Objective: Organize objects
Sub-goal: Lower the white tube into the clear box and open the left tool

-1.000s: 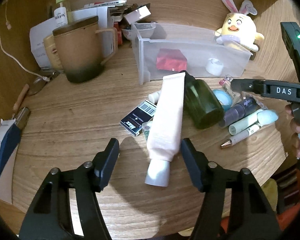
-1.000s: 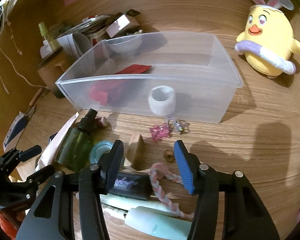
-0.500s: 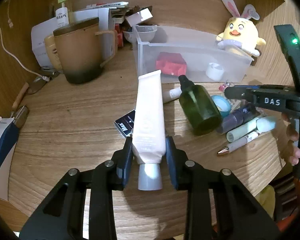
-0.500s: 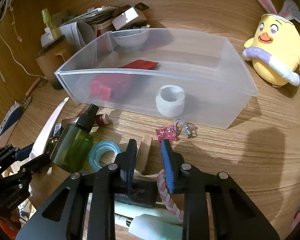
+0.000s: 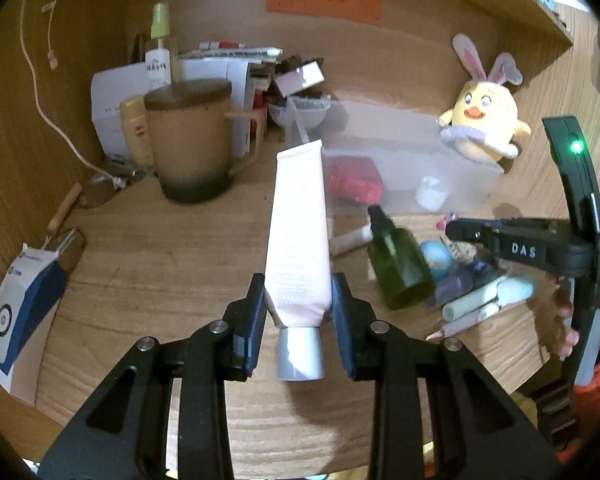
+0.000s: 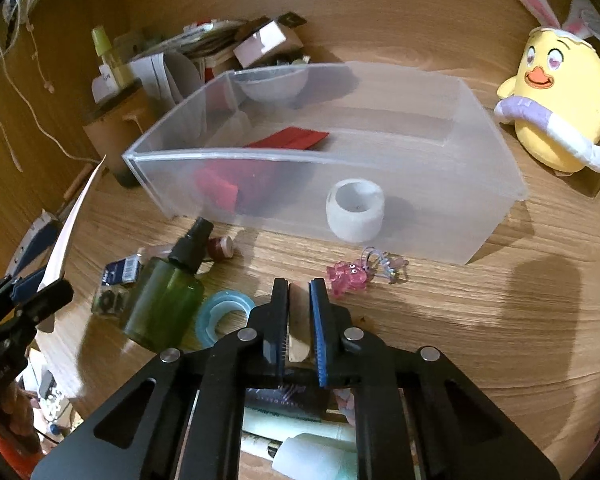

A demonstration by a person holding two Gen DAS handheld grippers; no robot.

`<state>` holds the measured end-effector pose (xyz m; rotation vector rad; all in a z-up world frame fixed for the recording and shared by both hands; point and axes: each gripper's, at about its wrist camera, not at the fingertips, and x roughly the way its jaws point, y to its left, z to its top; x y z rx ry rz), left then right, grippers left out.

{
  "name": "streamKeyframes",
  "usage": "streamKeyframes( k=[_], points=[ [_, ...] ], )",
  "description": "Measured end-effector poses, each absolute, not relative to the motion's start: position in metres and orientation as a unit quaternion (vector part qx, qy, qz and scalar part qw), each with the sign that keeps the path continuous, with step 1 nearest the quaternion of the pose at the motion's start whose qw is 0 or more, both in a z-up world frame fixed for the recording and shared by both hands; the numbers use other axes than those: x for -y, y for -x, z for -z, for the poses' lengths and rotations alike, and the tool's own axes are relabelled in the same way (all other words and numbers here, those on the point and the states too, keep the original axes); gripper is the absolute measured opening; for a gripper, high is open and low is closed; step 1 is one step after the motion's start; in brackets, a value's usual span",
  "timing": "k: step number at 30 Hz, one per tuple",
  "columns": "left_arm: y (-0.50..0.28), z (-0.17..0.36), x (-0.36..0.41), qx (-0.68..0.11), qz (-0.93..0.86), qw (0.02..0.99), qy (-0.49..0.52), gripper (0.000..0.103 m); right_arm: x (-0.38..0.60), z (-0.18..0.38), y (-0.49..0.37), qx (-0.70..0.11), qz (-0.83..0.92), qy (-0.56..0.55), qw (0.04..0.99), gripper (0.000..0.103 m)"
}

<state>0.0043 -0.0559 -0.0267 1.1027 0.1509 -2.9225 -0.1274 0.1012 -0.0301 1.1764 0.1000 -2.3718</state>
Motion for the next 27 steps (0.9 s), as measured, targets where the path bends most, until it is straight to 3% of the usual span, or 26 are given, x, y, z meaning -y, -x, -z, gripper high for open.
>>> streamKeyframes(
  k=[10,27],
  points=[
    [0.009,-0.005,0.050,-0.077,0.944,-0.040,-0.318,0.031,-0.120,-0.009,0.122,-0.006,0.892,-0.380,0.243,0.010],
    [0.065,-0.042,0.030,-0.059,0.951,-0.070,-0.296,0.031,-0.153,-0.061,0.143,0.025,0.928,-0.297,0.225,0.010]
  ],
)
